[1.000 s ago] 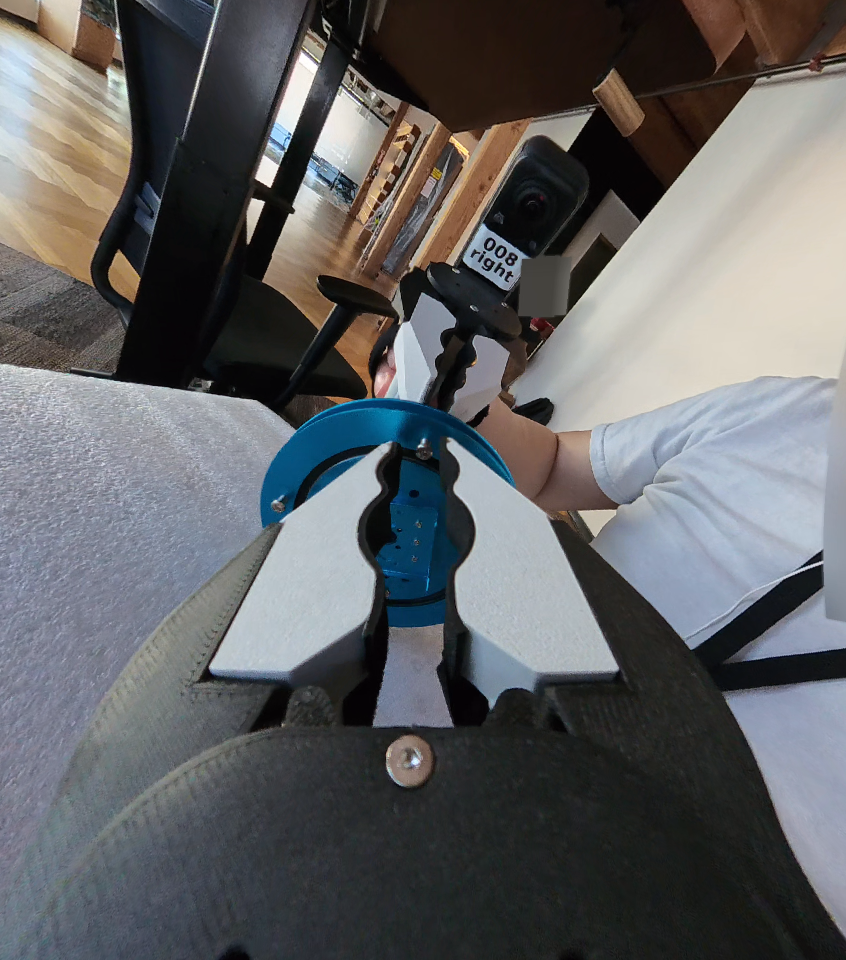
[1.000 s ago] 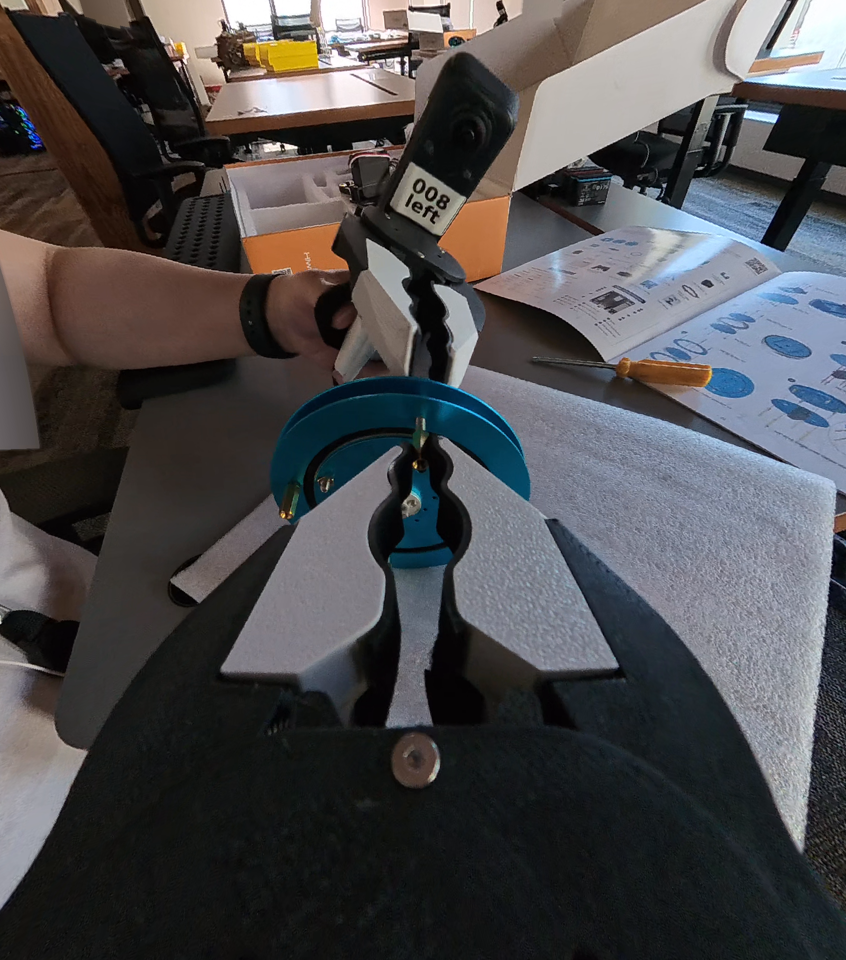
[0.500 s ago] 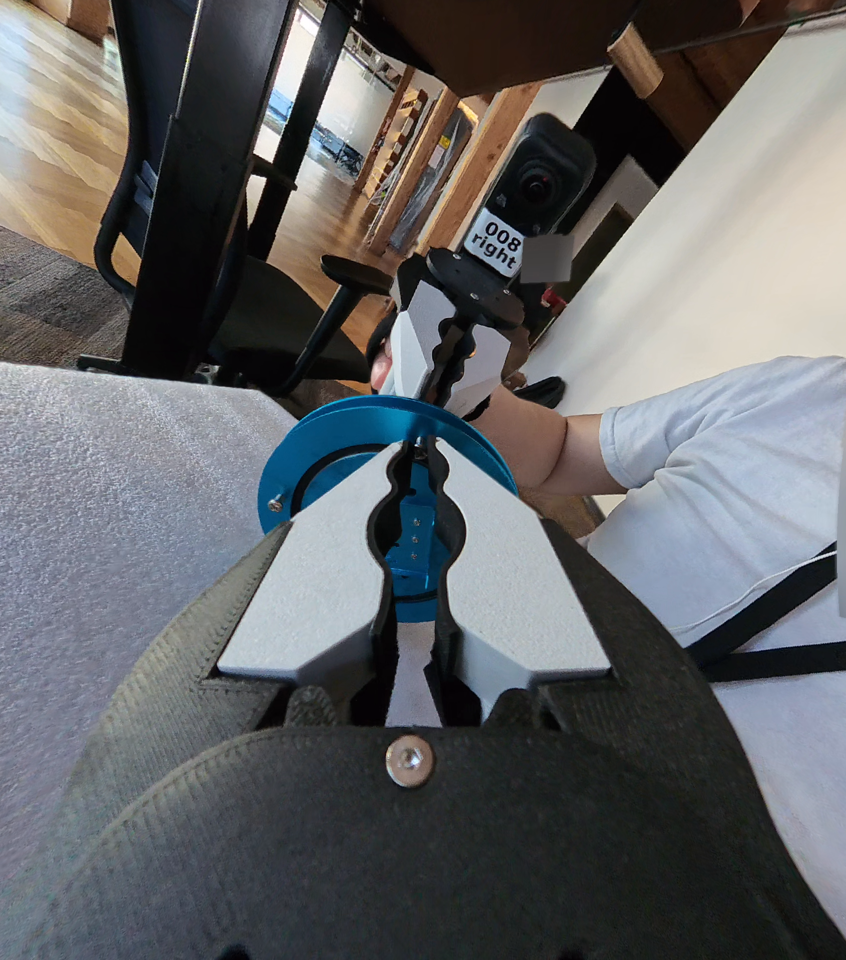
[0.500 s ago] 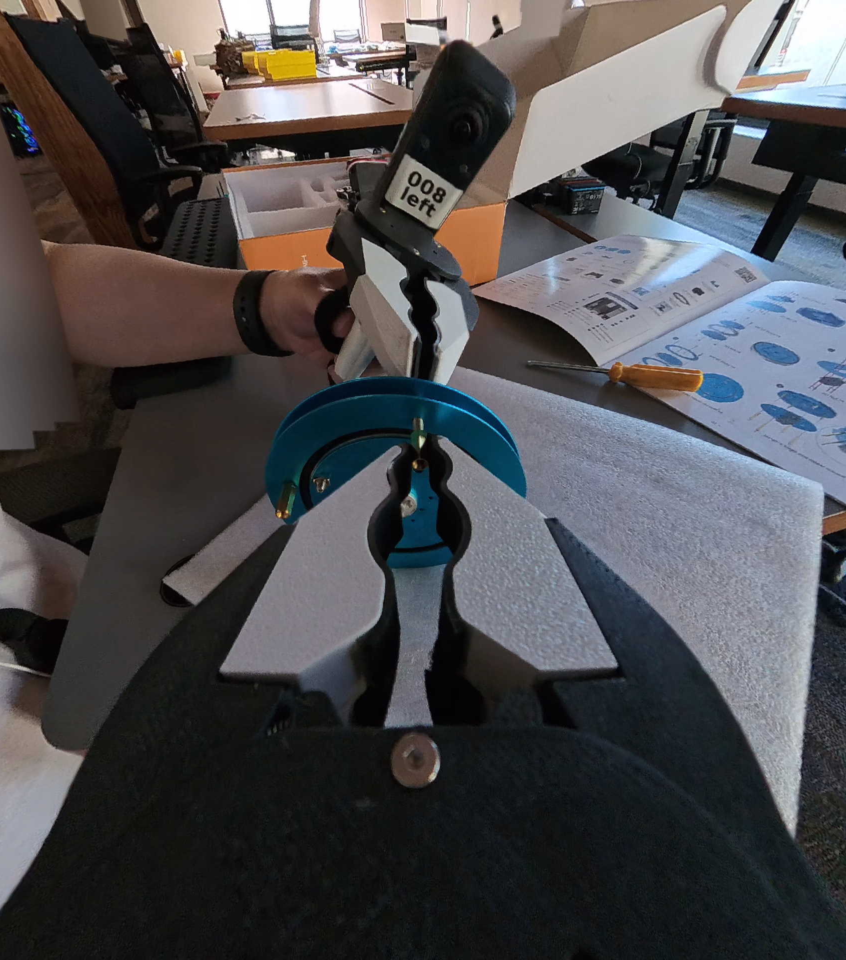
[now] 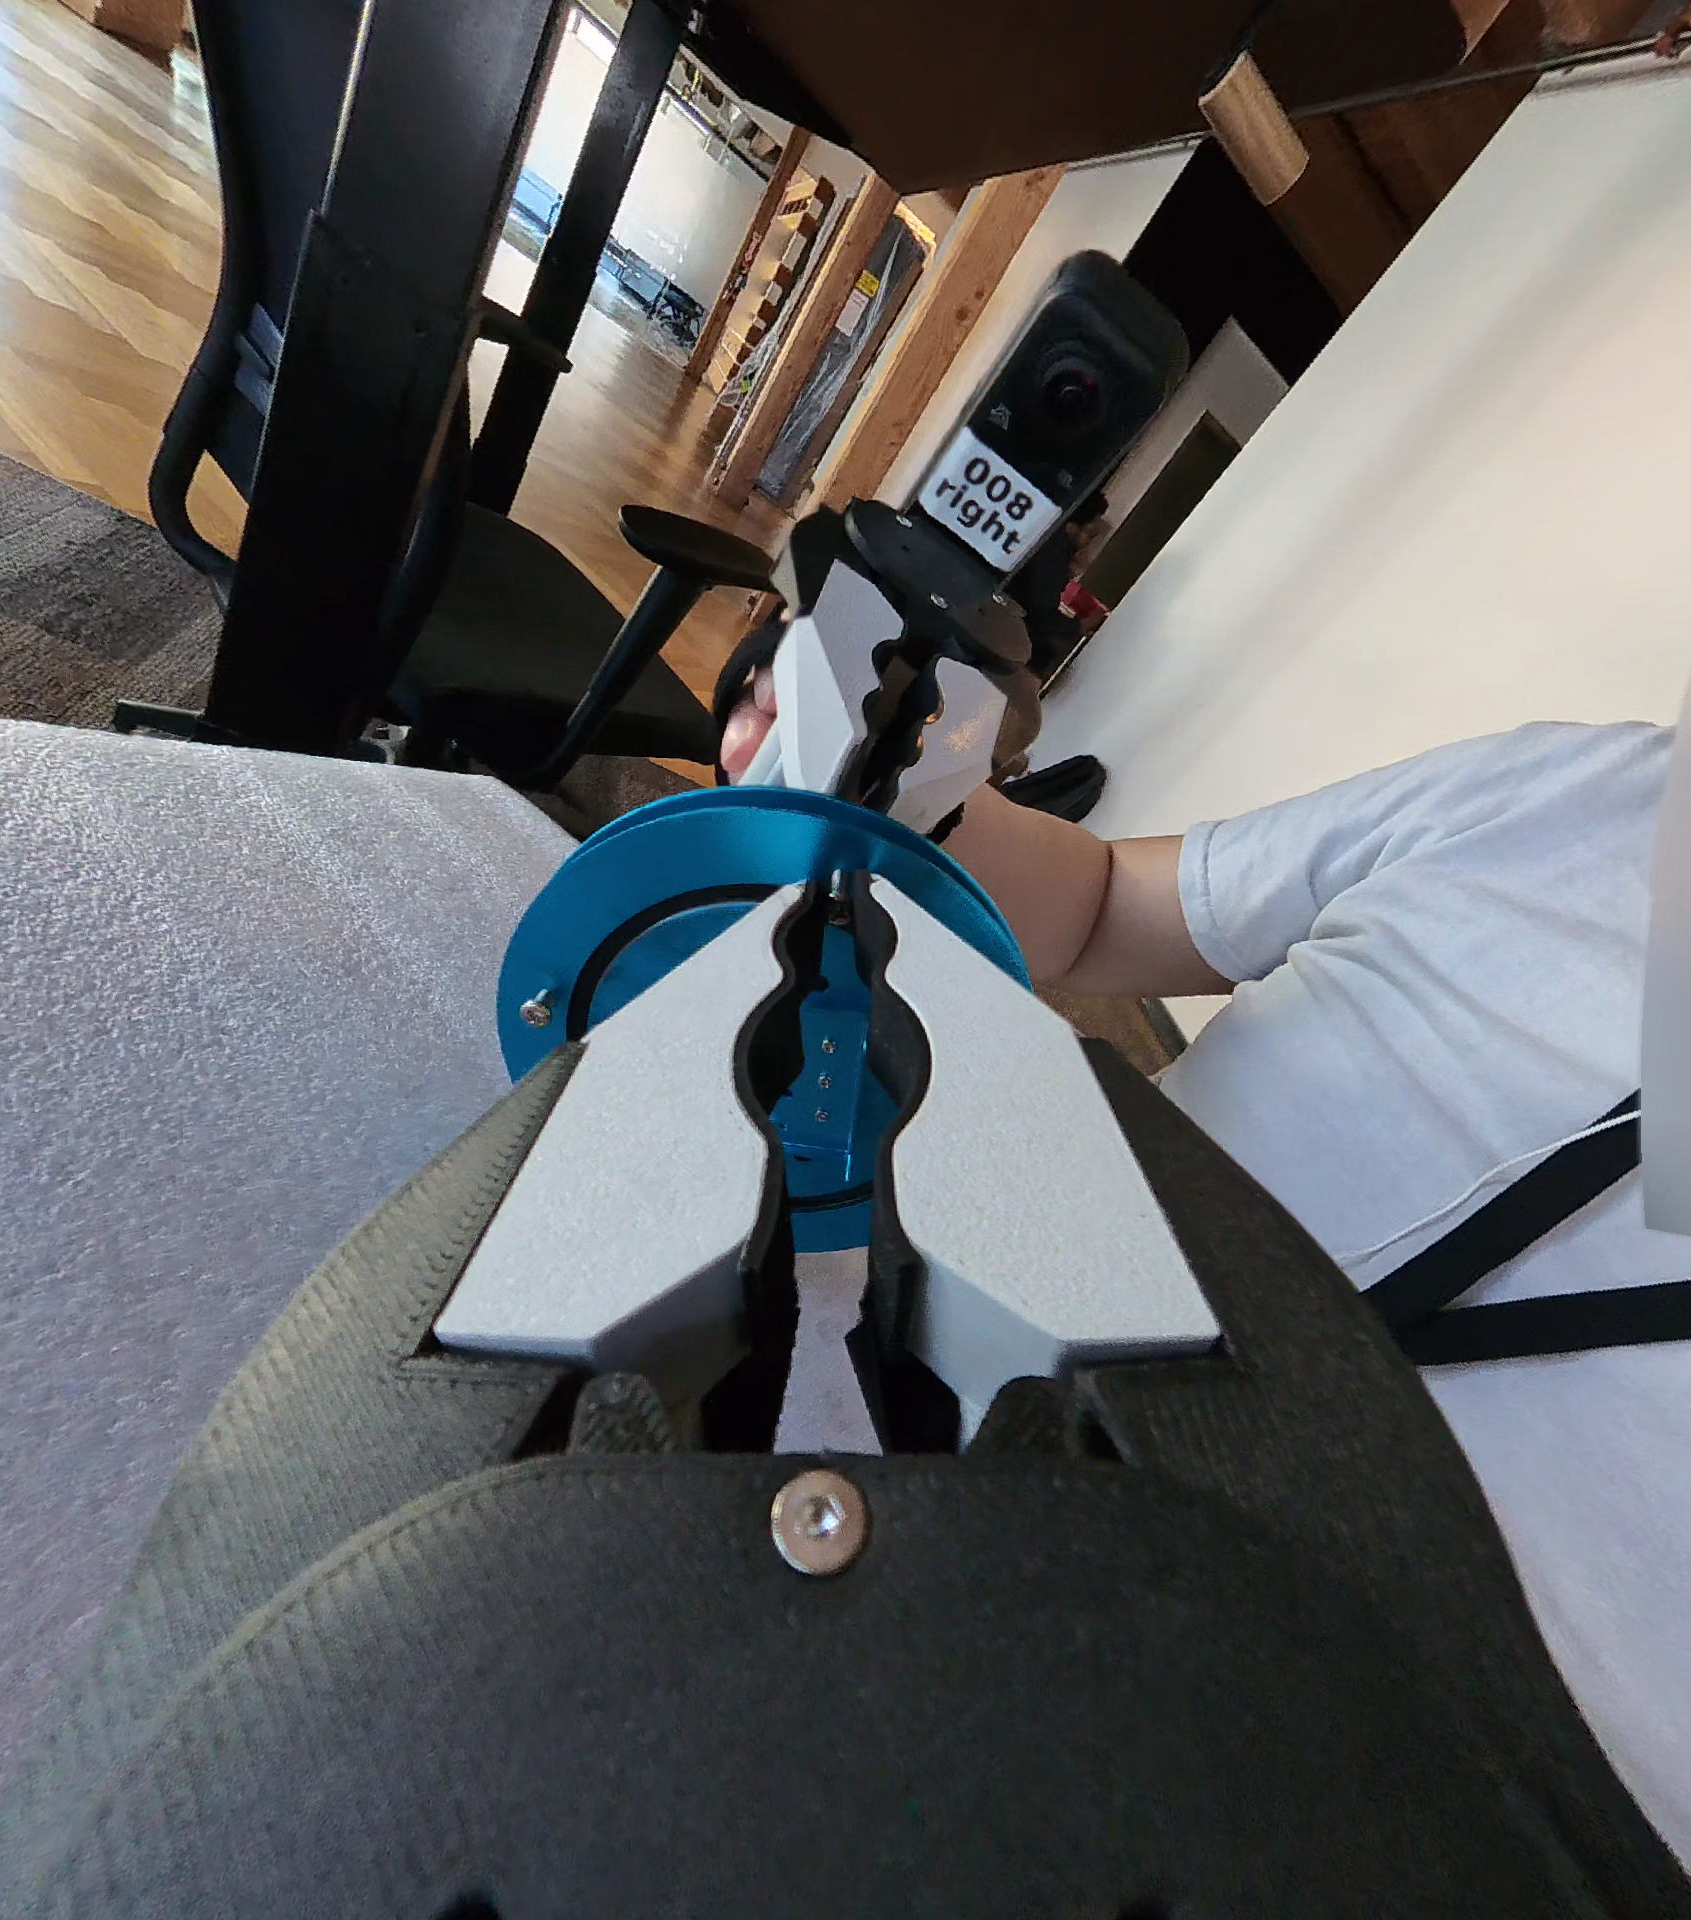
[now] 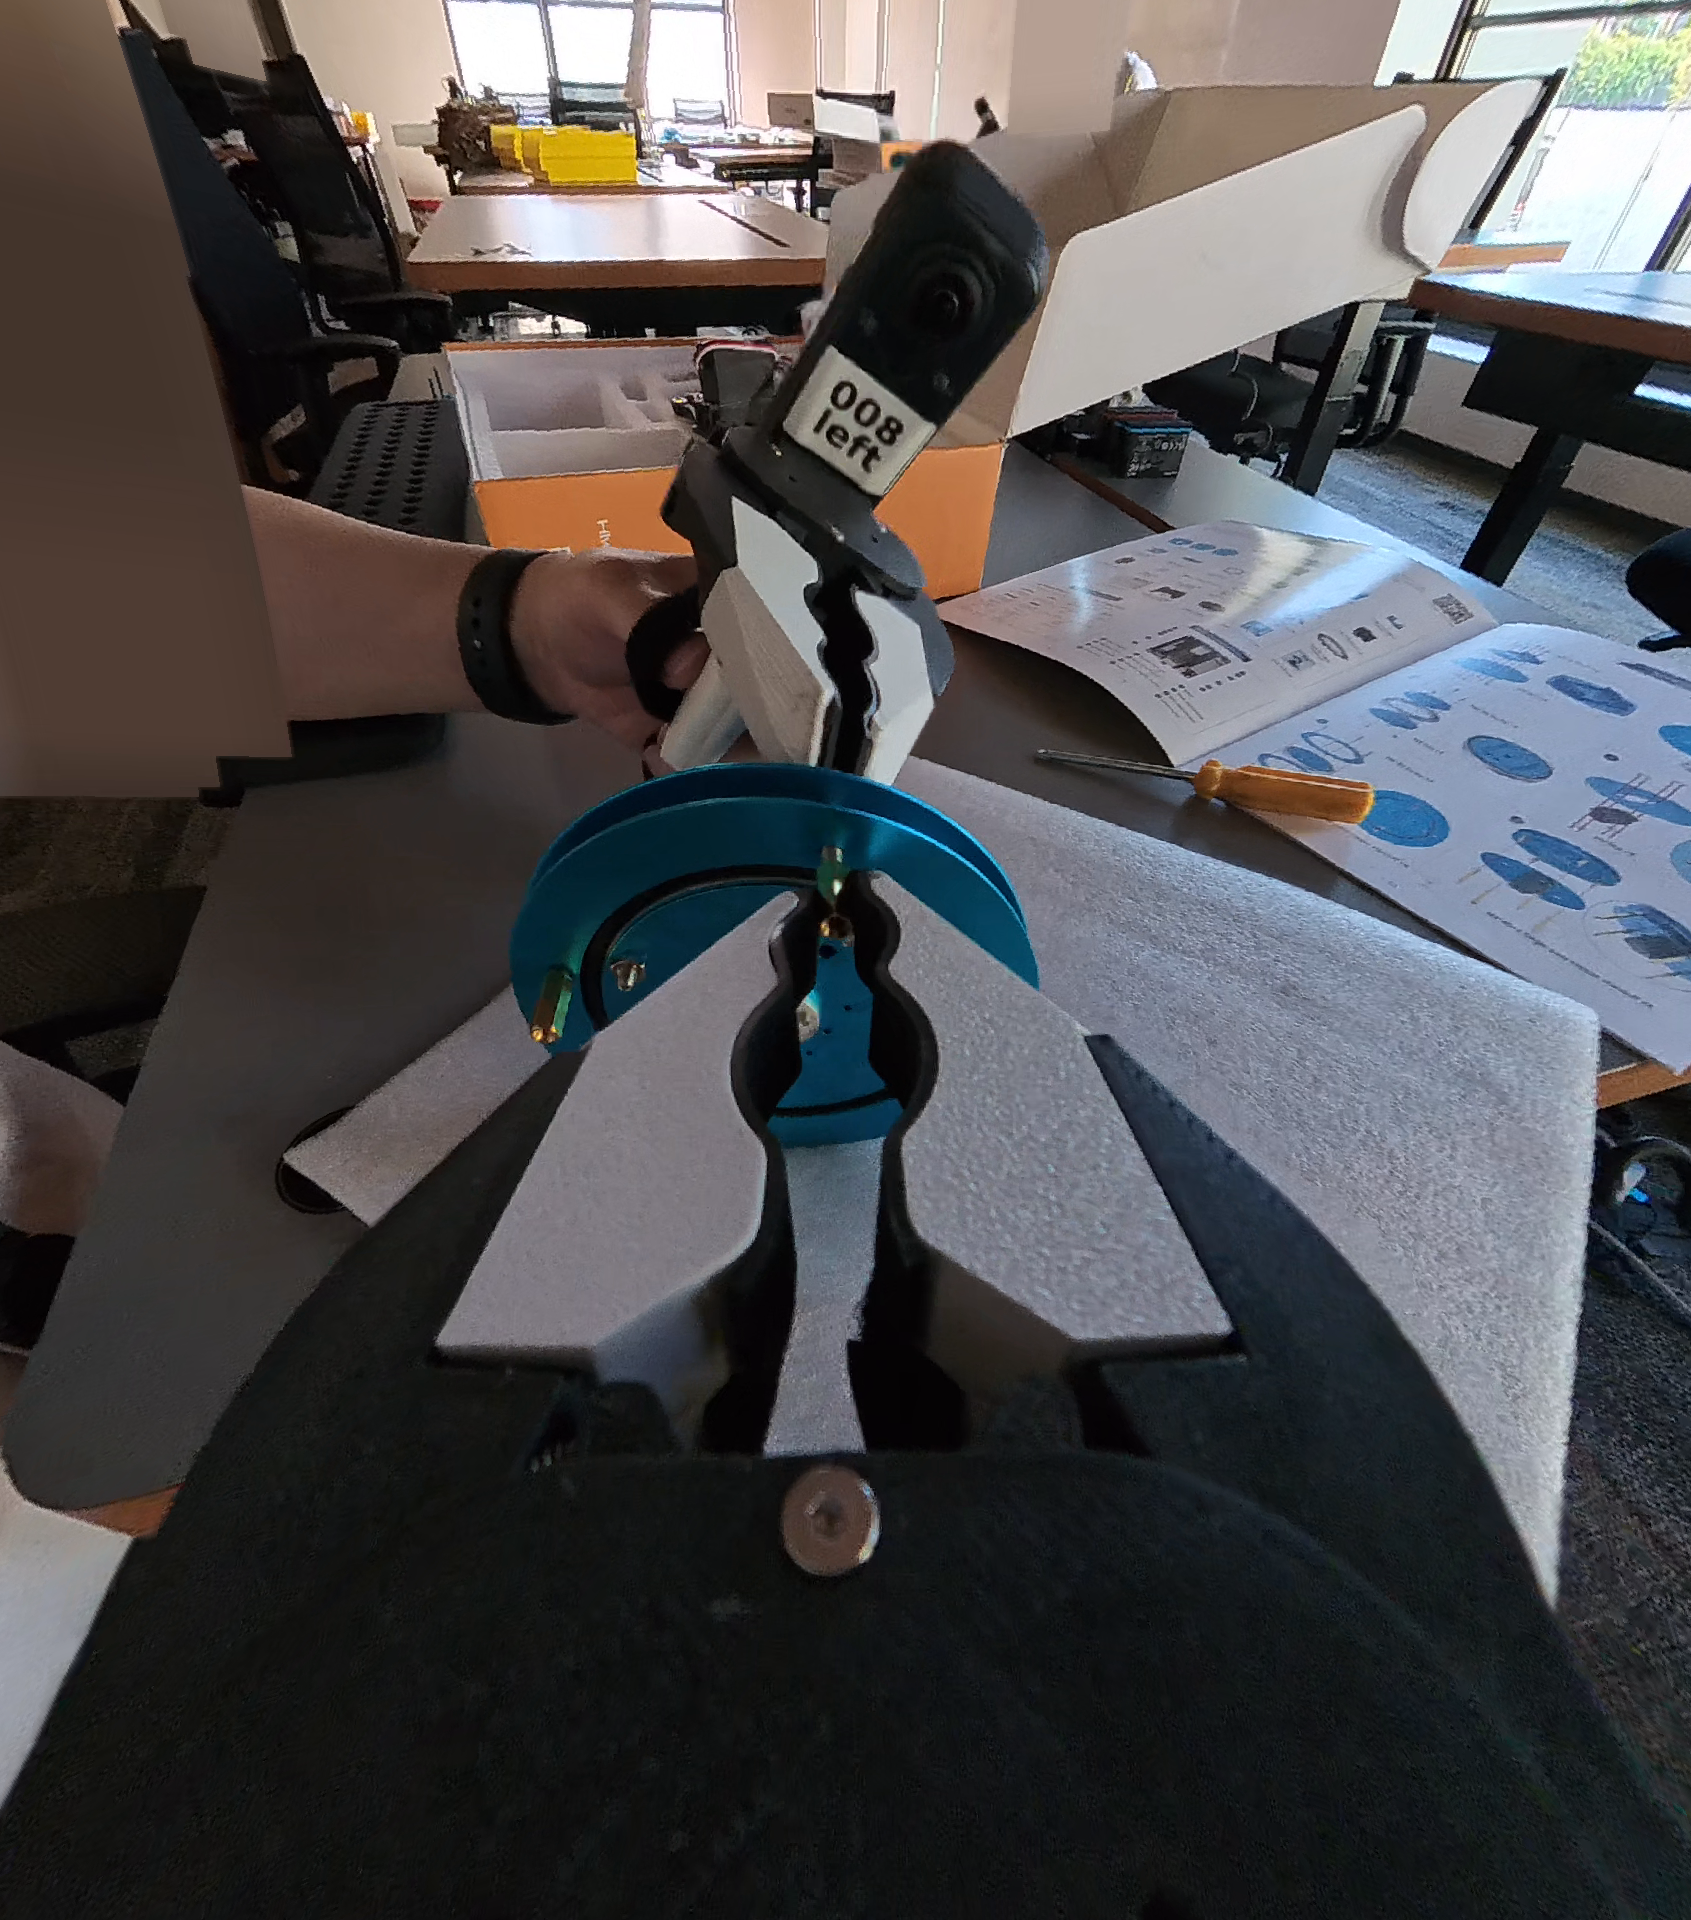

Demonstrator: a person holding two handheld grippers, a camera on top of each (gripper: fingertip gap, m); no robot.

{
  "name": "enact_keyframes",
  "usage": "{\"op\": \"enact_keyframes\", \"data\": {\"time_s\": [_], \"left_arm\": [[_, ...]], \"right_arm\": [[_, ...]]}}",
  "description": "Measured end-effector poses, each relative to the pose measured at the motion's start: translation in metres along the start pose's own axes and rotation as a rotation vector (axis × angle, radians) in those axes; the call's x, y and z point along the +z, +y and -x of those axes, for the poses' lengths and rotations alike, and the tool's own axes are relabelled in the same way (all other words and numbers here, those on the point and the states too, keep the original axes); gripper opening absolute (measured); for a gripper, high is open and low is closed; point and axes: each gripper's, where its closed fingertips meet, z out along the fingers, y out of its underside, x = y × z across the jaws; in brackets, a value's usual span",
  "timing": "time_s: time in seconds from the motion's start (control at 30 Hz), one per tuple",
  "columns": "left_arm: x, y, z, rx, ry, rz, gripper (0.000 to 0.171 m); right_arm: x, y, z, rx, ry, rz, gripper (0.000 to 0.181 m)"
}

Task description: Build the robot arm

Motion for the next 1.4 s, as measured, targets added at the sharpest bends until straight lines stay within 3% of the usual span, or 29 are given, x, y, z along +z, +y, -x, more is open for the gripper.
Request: {"op": "enact_keyframes", "data": {"time_s": [0.13,0.3,0.6,0.7,0.83,0.9,0.97,1.03,1.13,1.2,1.4], "left_arm": [[0.001,0.001,-0.001,0.007,-0.002,0.002,0.004],[0.001,0.002,-0.003,0.013,0.006,0.012,0.004],[0.001,0.001,-0.002,0.040,-0.017,0.024,0.004],[0.000,0.002,-0.001,0.081,-0.044,0.039,0.004],[-0.003,0.000,0.001,0.086,-0.063,0.031,0.004],[-0.003,0.000,0.001,0.084,-0.063,0.032,0.004],[-0.002,0.000,0.000,0.084,-0.062,0.035,0.004],[-0.002,0.001,0.001,0.085,-0.068,0.039,0.004],[-0.002,0.000,0.002,0.075,-0.066,0.032,0.004],[-0.003,0.000,0.001,0.071,-0.055,0.034,0.004],[0.000,0.002,0.000,0.090,-0.062,0.048,0.004]], "right_arm": [[-0.002,0.001,-0.003,-0.180,0.089,0.017,0.020],[-0.003,0.001,0.002,-0.430,0.186,0.052,0.004],[-0.006,-0.005,0.005,-0.423,0.203,0.066,0.004],[-0.006,-0.005,0.003,-0.151,0.127,0.040,0.004],[-0.003,-0.004,0.000,0.481,-0.056,-0.037,0.004],[-0.003,-0.005,0.001,0.564,-0.120,-0.054,0.004],[-0.005,-0.006,0.002,0.359,-0.086,-0.051,0.006],[-0.006,-0.005,-0.002,0.048,0.046,-0.030,0.017],[-0.002,0.003,0.000,-0.285,0.158,0.079,0.012],[-0.002,0.000,0.001,-0.350,0.191,0.085,0.004],[-0.004,0.001,0.000,-0.331,0.223,0.127,0.004]]}}
